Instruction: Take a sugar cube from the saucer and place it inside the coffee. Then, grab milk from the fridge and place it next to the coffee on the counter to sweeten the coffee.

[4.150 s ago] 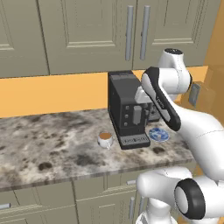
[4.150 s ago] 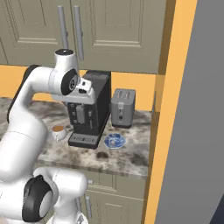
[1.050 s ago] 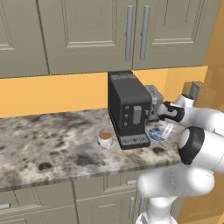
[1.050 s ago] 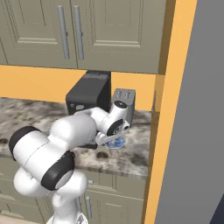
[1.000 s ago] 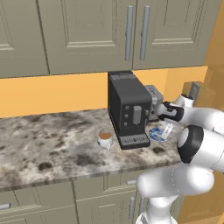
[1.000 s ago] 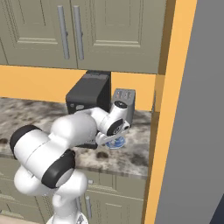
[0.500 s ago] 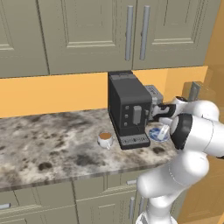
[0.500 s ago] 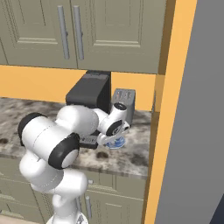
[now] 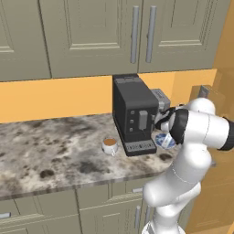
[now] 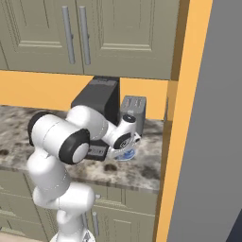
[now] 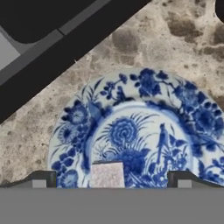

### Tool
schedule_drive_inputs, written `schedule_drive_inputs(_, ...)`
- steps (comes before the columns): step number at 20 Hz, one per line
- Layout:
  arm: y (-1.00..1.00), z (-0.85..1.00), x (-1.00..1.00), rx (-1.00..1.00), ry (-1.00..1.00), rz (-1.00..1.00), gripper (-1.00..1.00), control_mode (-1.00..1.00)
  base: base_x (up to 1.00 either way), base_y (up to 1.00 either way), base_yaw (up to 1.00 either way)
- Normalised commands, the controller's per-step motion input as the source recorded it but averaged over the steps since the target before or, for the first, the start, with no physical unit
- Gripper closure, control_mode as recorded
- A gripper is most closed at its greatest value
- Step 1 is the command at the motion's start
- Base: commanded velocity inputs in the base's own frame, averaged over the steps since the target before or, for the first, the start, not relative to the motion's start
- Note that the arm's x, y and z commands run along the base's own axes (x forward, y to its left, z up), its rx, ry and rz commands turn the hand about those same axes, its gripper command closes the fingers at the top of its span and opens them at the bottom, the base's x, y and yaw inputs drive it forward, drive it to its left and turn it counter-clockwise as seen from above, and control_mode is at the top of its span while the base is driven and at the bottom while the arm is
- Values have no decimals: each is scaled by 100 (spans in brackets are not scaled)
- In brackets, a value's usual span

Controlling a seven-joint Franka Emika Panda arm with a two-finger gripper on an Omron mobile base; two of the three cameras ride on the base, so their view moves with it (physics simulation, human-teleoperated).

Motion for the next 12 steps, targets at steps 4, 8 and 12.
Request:
schedule_drive_inputs(4,-6,-28,29,0,0,0,100,-100,0,0,0)
schedule_drive_inputs(8,0,0,-3,0,0,0,100,-100,0,0,0)
schedule_drive_inputs(12,0,6,-25,0,0,0,100,-100,0,0,0)
